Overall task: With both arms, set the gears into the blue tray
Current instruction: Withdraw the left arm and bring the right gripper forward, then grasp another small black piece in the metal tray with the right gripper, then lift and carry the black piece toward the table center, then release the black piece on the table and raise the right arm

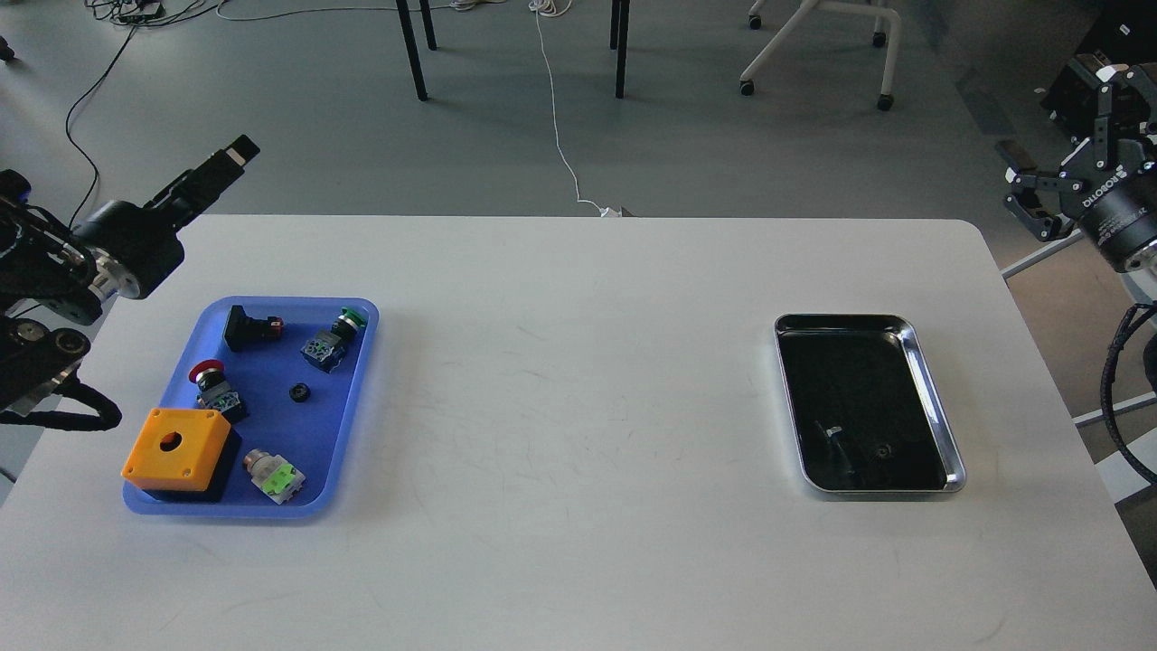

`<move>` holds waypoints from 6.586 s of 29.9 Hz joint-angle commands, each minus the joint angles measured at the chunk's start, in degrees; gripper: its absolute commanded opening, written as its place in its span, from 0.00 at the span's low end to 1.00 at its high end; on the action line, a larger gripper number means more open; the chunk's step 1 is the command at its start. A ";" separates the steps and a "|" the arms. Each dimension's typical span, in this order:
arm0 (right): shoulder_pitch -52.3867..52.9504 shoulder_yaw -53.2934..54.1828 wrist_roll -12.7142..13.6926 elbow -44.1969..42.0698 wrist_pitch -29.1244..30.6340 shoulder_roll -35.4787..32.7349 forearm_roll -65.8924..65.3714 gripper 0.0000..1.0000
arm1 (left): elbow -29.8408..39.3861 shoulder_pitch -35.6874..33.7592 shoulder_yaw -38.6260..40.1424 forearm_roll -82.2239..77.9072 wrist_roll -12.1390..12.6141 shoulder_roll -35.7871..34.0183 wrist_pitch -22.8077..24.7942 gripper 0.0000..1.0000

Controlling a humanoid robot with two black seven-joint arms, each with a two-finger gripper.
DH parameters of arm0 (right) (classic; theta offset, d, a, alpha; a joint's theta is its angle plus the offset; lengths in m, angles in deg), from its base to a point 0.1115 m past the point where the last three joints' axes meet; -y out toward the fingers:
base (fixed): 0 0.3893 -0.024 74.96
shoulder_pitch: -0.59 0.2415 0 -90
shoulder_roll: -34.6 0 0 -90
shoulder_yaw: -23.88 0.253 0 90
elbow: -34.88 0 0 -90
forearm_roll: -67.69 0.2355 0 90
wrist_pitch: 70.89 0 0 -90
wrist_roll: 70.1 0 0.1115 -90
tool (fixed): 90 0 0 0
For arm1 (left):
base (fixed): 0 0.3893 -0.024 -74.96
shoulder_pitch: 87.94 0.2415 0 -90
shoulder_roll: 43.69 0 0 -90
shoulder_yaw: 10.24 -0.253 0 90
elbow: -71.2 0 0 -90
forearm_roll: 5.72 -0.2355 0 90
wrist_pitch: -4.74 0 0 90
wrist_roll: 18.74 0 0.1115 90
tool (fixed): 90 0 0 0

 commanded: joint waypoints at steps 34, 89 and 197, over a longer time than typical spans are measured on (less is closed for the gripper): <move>43.02 -83.84 -1.07 6.90 -0.02 17.81 -46.25 0.88 | -22.74 -10.95 17.64 56.17 10.64 13.11 24.06 0.98; 41.17 -91.06 -0.49 1.54 -0.28 26.70 -50.38 0.25 | -22.66 -10.42 17.02 56.17 10.20 10.47 26.17 0.98; 16.66 -20.34 -1.07 -2.50 -20.85 20.29 -27.45 0.98 | 11.69 -8.66 9.20 23.94 10.46 -7.11 31.37 0.98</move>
